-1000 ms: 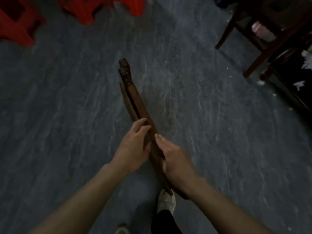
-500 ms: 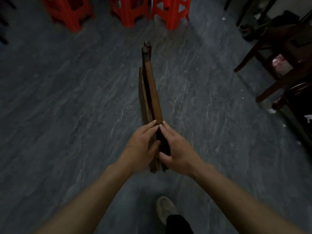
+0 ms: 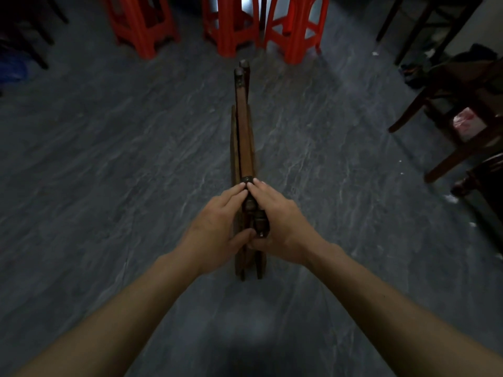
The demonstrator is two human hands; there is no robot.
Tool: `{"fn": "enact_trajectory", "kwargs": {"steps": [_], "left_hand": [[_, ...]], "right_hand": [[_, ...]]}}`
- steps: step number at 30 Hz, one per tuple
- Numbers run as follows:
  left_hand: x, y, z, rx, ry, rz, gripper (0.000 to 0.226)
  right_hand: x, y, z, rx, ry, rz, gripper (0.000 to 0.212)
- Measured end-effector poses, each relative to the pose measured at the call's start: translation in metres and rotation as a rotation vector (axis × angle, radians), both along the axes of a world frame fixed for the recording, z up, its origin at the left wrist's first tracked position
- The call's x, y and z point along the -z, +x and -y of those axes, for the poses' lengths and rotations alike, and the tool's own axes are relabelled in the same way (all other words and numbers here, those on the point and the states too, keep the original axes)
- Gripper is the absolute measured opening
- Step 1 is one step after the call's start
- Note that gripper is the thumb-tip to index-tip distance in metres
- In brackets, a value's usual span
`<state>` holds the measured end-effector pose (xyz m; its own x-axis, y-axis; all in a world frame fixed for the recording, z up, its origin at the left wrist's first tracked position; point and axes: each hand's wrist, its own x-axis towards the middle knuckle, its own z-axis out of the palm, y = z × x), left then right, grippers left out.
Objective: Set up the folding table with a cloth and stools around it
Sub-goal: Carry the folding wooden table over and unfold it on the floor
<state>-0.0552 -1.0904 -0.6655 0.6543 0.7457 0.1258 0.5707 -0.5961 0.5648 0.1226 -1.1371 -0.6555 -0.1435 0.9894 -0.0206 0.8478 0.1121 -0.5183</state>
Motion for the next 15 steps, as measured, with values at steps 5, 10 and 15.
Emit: {"fn": "enact_trajectory", "kwargs": {"steps": [5, 10, 15], "left_hand": [[-0.004, 0.001, -0.001, 0.066, 0.165, -0.082, 0.08], [-0.003, 0.003, -0.002, 0.102, 0.401, -0.127, 0.08], [0.011, 0.001, -0.001, 0.087, 0.513, -0.111, 0.082]], "right_hand": [[-0.001, 0.007, 0.006, 0.005, 0.058, 0.026, 0.107], [0.006, 0.009, 0.003, -0.017, 0.186, 0.128, 0.116], [0.023, 0.005, 0.001, -0.003, 0.353, 0.139, 0.112]]}}
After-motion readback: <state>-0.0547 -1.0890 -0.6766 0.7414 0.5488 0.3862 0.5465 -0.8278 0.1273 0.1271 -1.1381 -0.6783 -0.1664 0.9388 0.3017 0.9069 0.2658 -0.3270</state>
